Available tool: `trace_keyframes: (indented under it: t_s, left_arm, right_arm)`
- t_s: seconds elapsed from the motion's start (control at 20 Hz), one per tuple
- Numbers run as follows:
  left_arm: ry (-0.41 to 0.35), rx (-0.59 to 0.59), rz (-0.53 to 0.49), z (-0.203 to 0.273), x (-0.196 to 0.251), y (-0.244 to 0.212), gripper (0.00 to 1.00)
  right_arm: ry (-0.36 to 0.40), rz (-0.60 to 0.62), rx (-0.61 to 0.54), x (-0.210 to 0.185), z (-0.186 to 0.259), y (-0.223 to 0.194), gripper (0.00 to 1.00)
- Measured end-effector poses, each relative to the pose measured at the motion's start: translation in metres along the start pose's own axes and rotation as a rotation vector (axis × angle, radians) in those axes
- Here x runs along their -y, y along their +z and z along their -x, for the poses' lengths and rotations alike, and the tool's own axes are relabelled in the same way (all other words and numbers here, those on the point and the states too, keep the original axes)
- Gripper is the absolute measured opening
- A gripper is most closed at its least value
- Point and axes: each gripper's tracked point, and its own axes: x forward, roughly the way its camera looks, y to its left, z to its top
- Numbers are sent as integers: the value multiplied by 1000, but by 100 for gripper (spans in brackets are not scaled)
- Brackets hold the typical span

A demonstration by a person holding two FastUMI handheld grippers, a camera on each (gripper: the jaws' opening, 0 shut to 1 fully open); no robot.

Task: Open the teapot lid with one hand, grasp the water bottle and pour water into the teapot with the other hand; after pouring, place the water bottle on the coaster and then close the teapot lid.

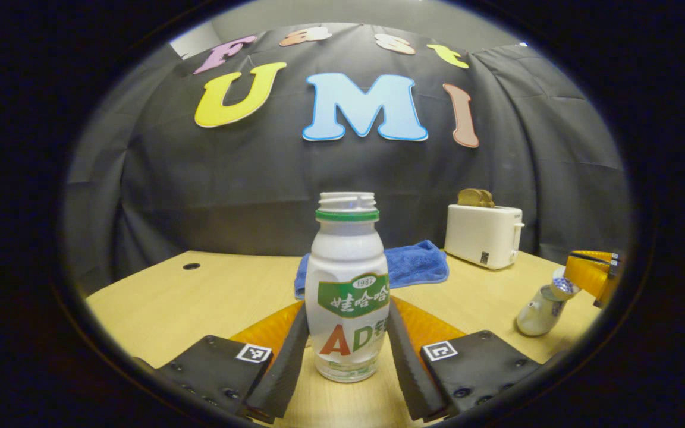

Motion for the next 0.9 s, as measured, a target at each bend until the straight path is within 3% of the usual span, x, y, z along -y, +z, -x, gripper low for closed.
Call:
trace_keyframes:
  t_s: [0.15,0.65,0.85,0.9]
  left_arm:
    - [-17,9,-29,6,4,10,77]
    - [-115,62,-313,15,51,34,77]
    - [-152,47,-475,7,72,27,77]
    - [-163,50,-516,6,79,26,83]
  right_arm:
    - [14,-16,-13,-4,11,-3,2]
    - [21,-90,-20,-4,85,-2,2]
    - [-4,-112,-28,7,107,-7,2]
    - [-10,-119,-31,9,113,-9,2]
